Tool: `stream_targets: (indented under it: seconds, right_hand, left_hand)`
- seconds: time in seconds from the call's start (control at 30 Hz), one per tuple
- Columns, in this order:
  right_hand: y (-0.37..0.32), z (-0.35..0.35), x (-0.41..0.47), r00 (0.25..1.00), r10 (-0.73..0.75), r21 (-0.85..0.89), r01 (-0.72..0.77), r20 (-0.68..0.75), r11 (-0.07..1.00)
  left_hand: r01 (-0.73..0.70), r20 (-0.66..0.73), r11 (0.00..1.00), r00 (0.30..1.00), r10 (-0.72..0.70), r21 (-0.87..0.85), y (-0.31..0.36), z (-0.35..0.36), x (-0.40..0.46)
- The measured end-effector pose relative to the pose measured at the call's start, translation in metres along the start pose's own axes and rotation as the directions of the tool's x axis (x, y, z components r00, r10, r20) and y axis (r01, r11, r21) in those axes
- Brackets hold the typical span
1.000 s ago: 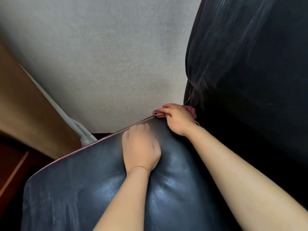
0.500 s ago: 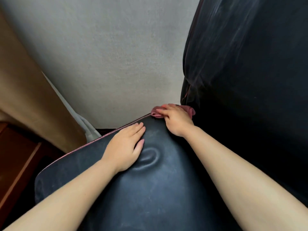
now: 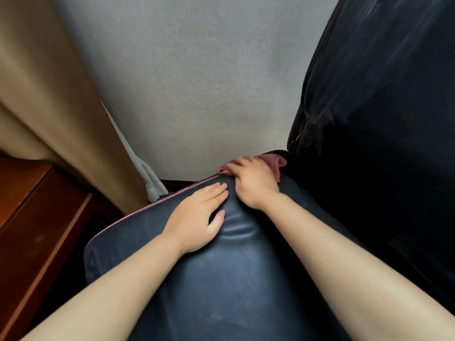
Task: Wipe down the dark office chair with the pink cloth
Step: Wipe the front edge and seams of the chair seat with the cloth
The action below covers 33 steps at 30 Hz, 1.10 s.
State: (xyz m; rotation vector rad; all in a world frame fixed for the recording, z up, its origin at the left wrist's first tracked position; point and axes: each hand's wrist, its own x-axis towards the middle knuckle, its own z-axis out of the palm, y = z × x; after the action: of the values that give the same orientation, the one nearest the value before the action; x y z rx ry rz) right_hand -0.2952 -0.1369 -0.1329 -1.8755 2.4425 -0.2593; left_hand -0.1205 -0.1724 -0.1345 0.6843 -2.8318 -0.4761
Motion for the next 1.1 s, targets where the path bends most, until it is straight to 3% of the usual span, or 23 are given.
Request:
stream_targets:
  seconds: [0.1,0.17,0.27,0.33,0.4,0.47,0.6,0.73,0.8,0.9,1.03,1.1]
  right_hand:
    - [0.006,-0.009,-0.012,0.983,-0.174,0.094,0.169,0.053,0.981]
    - [0.035,-0.016,-0.002,0.993,-0.099,0.116,0.092,0.057,0.989]
    - [0.045,-0.012,0.007,0.991,0.131,0.051,-0.131,0.000,0.990]
    - [0.017,-0.002,0.007,0.998,0.061,0.030,-0.060,-0.009,0.998]
    - [-0.004,0.001,0.002,0.994,-0.110,0.071,0.109,0.014,0.992]
    - [0.007,-0.006,0.005,0.980,-0.187,0.108,0.179,0.068,0.978]
    - [0.027,-0.010,0.022,0.997,0.048,0.013,-0.049,0.067,0.999]
    - [-0.024,0.006,0.006,0.994,-0.094,0.142,0.084,0.064,0.986]
    - [-0.017,0.000,0.009,0.996,-0.073,0.147,0.063,0.057,0.987]
    - [-0.027,-0.004,0.010,0.996,0.081,0.067,-0.083,0.040,0.994]
    - [-0.074,0.005,-0.017,0.988,-0.150,0.118,0.146,0.032,0.982]
    - [-0.057,0.000,-0.010,0.991,-0.121,0.132,0.112,0.061,0.985]
  left_hand:
    - [-0.062,0.011,0.996,0.998,0.061,0.058,-0.009,-0.005,-0.016]
    - [-0.020,-0.039,0.998,0.999,0.023,0.056,-0.012,-0.004,-0.021]
    - [0.009,-0.100,0.998,0.995,-0.003,0.062,-0.010,0.002,-0.018]
    - [0.017,-0.135,0.998,0.991,-0.008,0.061,-0.009,0.004,-0.016]
    - [0.035,-0.161,0.997,0.987,-0.024,0.069,-0.008,0.003,-0.016]
    - [0.041,-0.195,0.996,0.980,-0.026,0.074,-0.008,0.003,-0.016]
    - [0.030,-0.281,0.997,0.960,-0.011,0.066,-0.008,0.005,-0.016]
    - [0.073,-0.343,0.993,0.939,-0.037,0.095,-0.006,0.003,-0.018]
    - [0.108,-0.372,0.992,0.925,-0.079,0.058,-0.006,0.000,-0.023]
    - [0.110,-0.307,0.994,0.946,-0.102,0.008,-0.015,-0.005,-0.039]
    - [0.048,-0.135,0.998,0.990,-0.043,0.028,-0.031,-0.013,-0.074]
    - [0.040,-0.130,0.999,0.991,-0.035,0.032,-0.037,-0.014,-0.090]
